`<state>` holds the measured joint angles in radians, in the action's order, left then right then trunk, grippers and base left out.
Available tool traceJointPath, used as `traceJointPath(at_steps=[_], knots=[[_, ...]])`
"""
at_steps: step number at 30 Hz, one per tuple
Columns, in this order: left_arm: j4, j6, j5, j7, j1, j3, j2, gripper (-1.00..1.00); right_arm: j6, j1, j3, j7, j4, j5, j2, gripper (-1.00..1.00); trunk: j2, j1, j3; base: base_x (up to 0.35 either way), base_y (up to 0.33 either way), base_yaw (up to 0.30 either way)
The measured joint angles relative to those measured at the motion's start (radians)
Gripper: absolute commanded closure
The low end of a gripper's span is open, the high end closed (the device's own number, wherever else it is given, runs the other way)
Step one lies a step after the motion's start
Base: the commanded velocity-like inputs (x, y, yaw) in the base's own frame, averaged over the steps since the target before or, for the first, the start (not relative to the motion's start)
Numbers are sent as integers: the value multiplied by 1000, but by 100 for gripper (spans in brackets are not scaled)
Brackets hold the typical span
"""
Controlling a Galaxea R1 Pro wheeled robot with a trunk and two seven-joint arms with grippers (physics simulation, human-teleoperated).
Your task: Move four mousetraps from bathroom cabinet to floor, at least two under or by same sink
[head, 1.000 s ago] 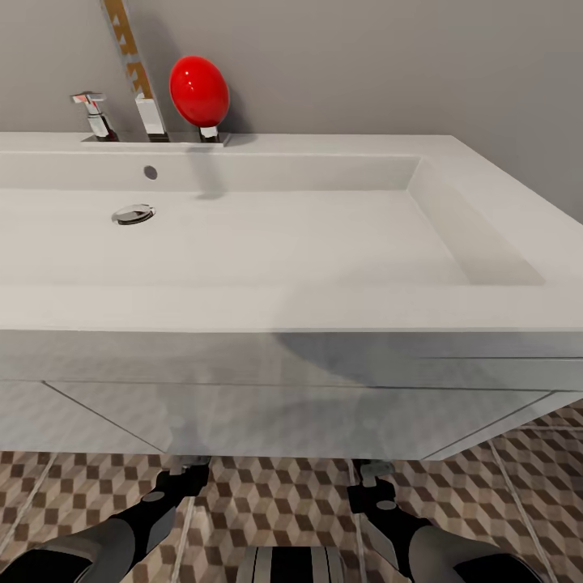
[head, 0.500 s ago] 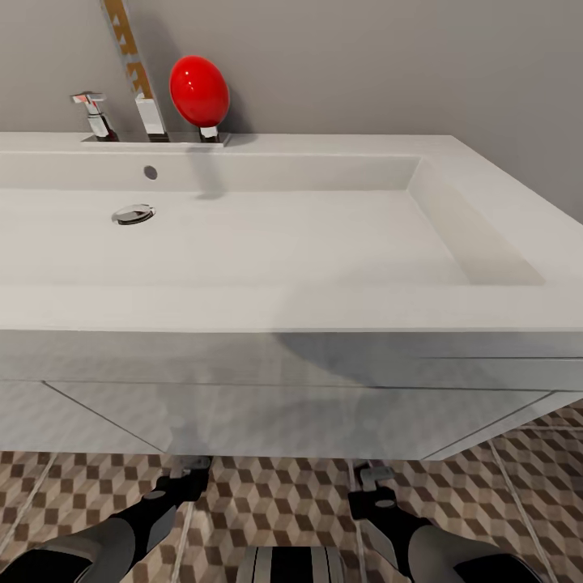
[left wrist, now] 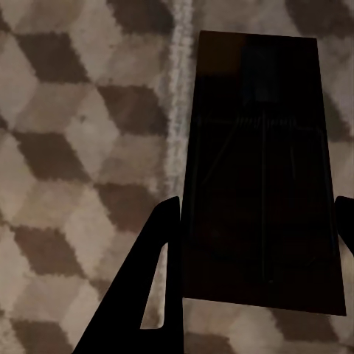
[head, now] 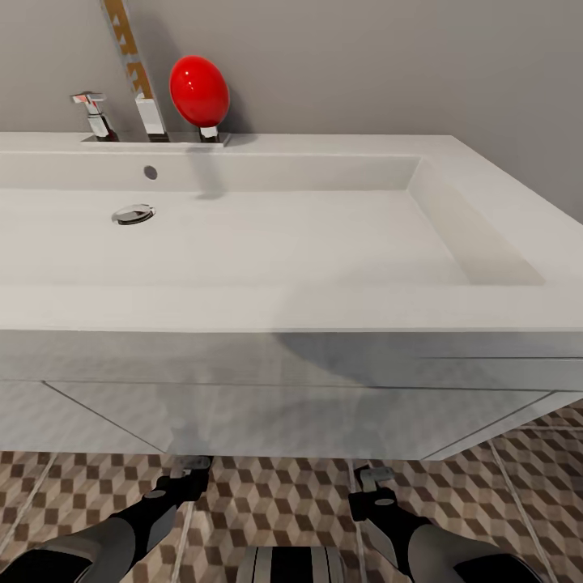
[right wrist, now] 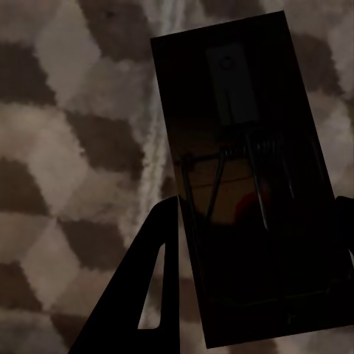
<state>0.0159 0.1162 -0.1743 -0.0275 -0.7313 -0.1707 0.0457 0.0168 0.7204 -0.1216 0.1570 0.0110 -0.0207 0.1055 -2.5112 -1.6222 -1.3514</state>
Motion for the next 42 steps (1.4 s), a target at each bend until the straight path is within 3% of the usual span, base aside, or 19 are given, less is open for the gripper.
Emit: traceJointPath(at_steps=[13, 21, 42], knots=[[1, 10, 1, 0, 0, 0, -1, 100, 19, 0, 1, 0, 0, -2, 1, 100, 0, 0, 0, 0, 0, 0], [-1, 104, -4, 0, 0, 0, 0, 100, 100, 0, 3, 10, -1, -2, 4, 100, 0, 0, 0, 0, 0, 0], [-3, 109, -3, 0, 0, 0, -1, 100, 126, 0, 3, 11, -2, 0, 0, 100, 0, 0, 0, 0, 0, 0]])
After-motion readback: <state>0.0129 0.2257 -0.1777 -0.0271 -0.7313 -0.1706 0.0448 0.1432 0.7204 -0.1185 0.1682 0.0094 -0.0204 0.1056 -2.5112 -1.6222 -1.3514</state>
